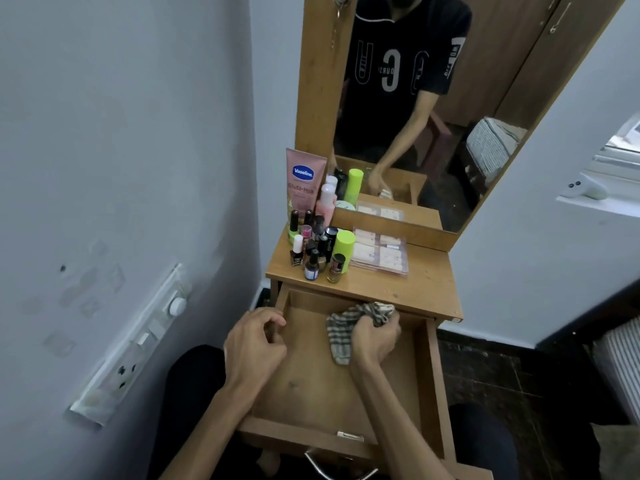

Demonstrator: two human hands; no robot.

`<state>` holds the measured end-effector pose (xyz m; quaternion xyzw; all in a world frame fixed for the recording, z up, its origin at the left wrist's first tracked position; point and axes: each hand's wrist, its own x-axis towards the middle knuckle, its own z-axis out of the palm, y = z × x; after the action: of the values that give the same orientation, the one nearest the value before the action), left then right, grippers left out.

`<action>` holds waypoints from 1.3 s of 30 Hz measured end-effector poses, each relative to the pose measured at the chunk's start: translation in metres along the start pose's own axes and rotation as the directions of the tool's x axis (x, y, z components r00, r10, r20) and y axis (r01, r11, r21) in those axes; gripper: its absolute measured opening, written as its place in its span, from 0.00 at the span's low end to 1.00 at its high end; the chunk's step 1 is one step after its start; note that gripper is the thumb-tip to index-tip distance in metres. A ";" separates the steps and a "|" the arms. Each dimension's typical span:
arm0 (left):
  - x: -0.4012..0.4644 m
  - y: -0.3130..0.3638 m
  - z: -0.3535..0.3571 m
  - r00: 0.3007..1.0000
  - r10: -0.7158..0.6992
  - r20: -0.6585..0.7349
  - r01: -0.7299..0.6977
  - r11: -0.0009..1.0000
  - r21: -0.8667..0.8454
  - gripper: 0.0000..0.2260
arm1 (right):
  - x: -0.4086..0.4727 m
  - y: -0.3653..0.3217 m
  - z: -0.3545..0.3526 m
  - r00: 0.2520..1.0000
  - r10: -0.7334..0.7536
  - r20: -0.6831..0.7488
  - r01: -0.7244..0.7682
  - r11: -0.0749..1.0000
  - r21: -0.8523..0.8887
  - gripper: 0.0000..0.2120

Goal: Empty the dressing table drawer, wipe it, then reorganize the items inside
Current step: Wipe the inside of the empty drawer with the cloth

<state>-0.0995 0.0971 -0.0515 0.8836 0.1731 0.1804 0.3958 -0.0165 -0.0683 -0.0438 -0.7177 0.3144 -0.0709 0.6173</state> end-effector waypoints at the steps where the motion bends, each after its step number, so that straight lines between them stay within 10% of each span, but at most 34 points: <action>1: 0.001 -0.001 -0.002 1.000 -0.009 -0.006 0.009 1.000 -0.018 0.15 | -0.008 0.003 0.013 0.997 -0.011 0.078 0.011 1.000 -0.007 0.19; 5: 0.005 0.000 -0.005 0.999 -0.036 0.017 0.037 0.998 -0.054 0.13 | -0.047 0.006 0.059 0.805 -0.082 0.588 0.140 0.989 -0.054 0.10; 13: 0.030 -0.014 -0.028 0.962 -0.235 0.141 0.269 0.907 -0.323 0.15 | -0.048 -0.007 0.050 0.600 0.105 0.793 0.036 0.987 -0.158 0.09; 20: 0.024 0.000 -0.030 0.963 -0.233 0.132 0.258 0.941 -0.221 0.11 | -0.084 0.014 -0.008 0.193 0.168 0.967 0.539 0.805 -0.248 0.06; 25: -0.003 0.016 -0.045 0.906 -0.044 0.421 0.141 0.970 -0.201 0.11 | -0.094 -0.010 -0.008 0.182 0.231 0.956 0.703 0.649 -0.291 0.18; 32: -0.046 0.050 -0.040 0.787 0.007 0.617 0.039 0.997 -0.061 0.12 | -0.075 -0.009 -0.053 0.248 0.180 0.952 0.611 0.734 -0.297 0.14; 39: -0.062 0.103 0.041 0.637 -0.062 0.769 0.072 0.997 0.021 0.17 | -0.023 -0.024 -0.111 0.317 0.319 0.893 0.771 0.462 -0.439 0.16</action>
<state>-0.1181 -0.0217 -0.0096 0.8672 0.0203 -0.2258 0.4433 -0.0801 -0.1484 0.0100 -0.8610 -0.2310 0.4002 0.2125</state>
